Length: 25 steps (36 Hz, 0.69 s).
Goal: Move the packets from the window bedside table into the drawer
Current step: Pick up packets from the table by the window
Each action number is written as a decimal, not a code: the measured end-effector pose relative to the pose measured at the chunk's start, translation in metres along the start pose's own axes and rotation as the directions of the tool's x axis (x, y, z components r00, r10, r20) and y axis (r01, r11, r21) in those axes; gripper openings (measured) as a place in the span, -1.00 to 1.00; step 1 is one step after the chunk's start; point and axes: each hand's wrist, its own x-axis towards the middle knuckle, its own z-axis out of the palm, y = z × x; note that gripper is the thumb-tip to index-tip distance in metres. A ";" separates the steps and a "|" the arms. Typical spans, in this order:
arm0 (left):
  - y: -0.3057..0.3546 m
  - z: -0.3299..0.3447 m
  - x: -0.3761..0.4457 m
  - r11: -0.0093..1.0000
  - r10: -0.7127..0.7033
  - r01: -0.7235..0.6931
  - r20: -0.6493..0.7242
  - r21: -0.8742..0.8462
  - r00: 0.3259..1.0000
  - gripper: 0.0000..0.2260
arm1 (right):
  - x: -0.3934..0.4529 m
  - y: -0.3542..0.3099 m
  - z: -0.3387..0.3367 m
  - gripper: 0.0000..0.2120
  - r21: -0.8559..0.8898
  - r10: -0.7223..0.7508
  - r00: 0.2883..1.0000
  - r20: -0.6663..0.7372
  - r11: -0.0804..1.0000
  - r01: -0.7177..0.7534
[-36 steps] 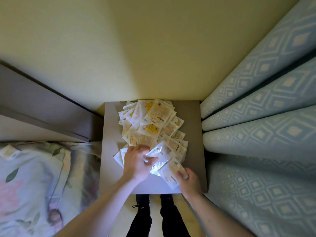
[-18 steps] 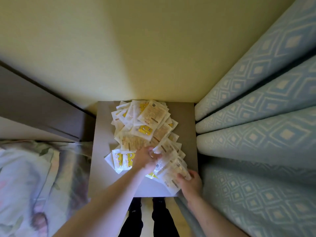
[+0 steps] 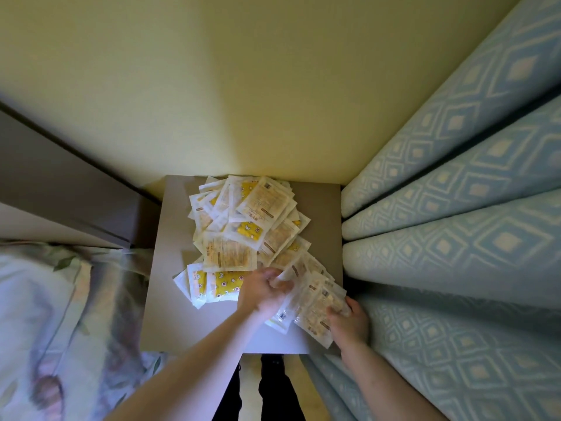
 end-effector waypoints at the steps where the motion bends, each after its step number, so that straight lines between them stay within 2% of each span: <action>1: 0.000 0.004 0.001 0.999 0.022 -0.022 0.001 -0.025 1.000 -0.83 | 0.001 -0.001 0.000 -0.65 -0.005 -0.008 1.000 -0.004 1.000 0.008; 3: 0.003 0.008 0.002 0.998 0.009 -0.009 -0.001 -0.054 1.000 -0.93 | 0.006 0.002 -0.001 -0.67 -0.021 -0.024 1.000 0.003 0.999 0.024; 5: 0.004 0.013 0.004 0.998 0.004 -0.003 0.015 -0.062 1.000 -0.87 | 0.009 0.004 -0.003 -0.68 -0.048 -0.028 0.999 0.025 0.998 0.029; 9: 0.012 0.019 0.003 0.999 0.018 -0.017 0.036 -0.035 0.999 -0.89 | 0.011 0.006 -0.007 -0.68 -0.120 -0.046 0.996 0.075 0.991 0.055; 14: 0.012 0.016 -0.011 0.999 0.022 -0.024 -0.047 -0.034 0.999 -0.90 | 0.005 0.006 -0.014 -0.65 -0.158 -0.060 0.997 0.056 0.985 0.068; 17: 0.016 0.003 -0.030 0.991 0.027 -0.039 -0.100 -0.125 0.995 -0.98 | -0.008 0.000 -0.018 -0.58 -0.153 -0.086 0.996 0.037 0.984 0.091; 20: 0.012 -0.015 -0.053 0.964 0.012 -0.037 -0.098 -0.263 0.995 -0.79 | -0.031 -0.016 -0.026 -0.56 -0.100 -0.136 0.989 0.053 0.985 0.141; 25: 0.013 -0.049 -0.106 0.963 -0.016 -0.035 -0.187 -0.266 0.982 -0.67 | -0.084 -0.051 -0.040 -0.62 -0.108 -0.238 0.960 0.146 0.961 0.255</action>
